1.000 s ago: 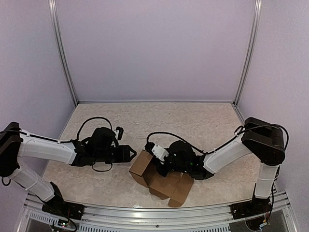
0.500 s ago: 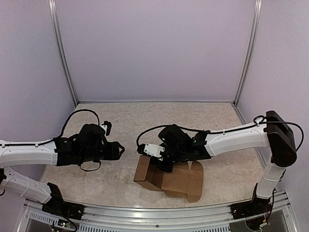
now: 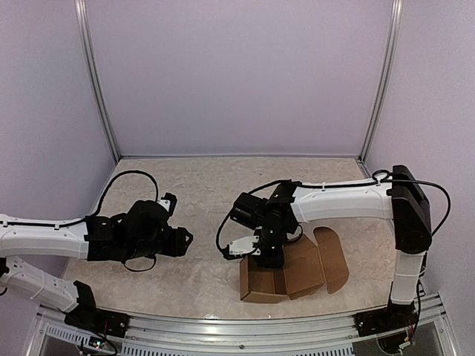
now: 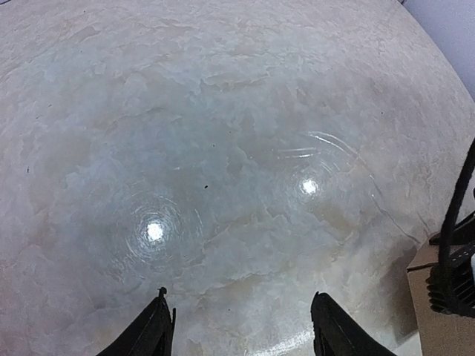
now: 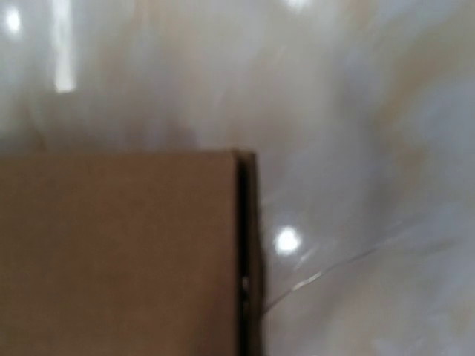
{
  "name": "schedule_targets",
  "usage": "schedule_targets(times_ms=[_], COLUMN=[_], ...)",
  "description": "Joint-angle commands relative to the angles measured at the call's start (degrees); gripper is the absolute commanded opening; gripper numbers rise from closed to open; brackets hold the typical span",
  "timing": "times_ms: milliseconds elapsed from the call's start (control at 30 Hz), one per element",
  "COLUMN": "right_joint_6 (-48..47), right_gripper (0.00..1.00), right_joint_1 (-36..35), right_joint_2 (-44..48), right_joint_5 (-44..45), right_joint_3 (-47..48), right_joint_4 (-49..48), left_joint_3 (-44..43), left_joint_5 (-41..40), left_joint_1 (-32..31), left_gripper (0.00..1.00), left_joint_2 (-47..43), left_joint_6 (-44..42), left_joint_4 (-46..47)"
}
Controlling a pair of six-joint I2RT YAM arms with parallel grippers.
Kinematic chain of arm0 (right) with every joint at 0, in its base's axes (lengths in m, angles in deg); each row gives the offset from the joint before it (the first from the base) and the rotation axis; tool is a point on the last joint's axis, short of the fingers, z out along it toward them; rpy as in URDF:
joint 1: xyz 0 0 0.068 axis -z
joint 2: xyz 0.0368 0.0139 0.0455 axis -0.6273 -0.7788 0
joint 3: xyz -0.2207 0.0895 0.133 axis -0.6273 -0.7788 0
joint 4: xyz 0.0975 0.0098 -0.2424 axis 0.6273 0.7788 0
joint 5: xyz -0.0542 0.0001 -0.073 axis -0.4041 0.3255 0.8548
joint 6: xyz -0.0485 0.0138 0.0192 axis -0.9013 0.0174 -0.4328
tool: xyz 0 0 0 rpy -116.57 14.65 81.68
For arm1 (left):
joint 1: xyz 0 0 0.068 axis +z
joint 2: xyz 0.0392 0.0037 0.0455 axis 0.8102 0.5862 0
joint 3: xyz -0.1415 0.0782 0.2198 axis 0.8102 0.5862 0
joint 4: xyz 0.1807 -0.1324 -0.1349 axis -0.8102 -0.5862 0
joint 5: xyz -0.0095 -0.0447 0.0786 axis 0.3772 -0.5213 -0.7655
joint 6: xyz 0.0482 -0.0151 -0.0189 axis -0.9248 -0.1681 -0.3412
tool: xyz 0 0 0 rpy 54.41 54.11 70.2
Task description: Fold the paper box
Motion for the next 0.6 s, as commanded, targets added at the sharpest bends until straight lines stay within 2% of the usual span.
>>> schedule_targets(times_ms=[0,100,333,500,567], right_joint_6=[-2.83,-3.27,-3.16,-2.81,-2.32], right_gripper=[0.0,0.07,0.35,0.48,0.5], right_joint_1=[-0.14,-0.45,-0.46,-0.45,-0.5], right_joint_2=[-4.39,-6.28,-5.96,-3.1,-1.02], right_joint_5=[3.82,5.78,7.36,6.21,5.08], right_joint_3=[3.47,5.41,7.32,7.68,7.42], right_joint_4=[11.65,13.14,12.45,11.62,10.73], left_joint_3=[-1.77,-1.85,-1.9,-2.33,-2.55], left_joint_5=[-1.77,-1.89,-2.12,-1.66,-1.59], left_joint_1=[-1.12,-1.67,-2.22,-2.25,-2.33], left_gripper=[0.62,0.62,0.62,0.63,0.63], left_joint_2=[1.37,2.24,3.45,4.12,4.25], left_joint_6=[-0.92,-1.14,-1.49,-1.93,-2.28], left_joint_4=[-0.23,0.33,0.71,1.13,1.21])
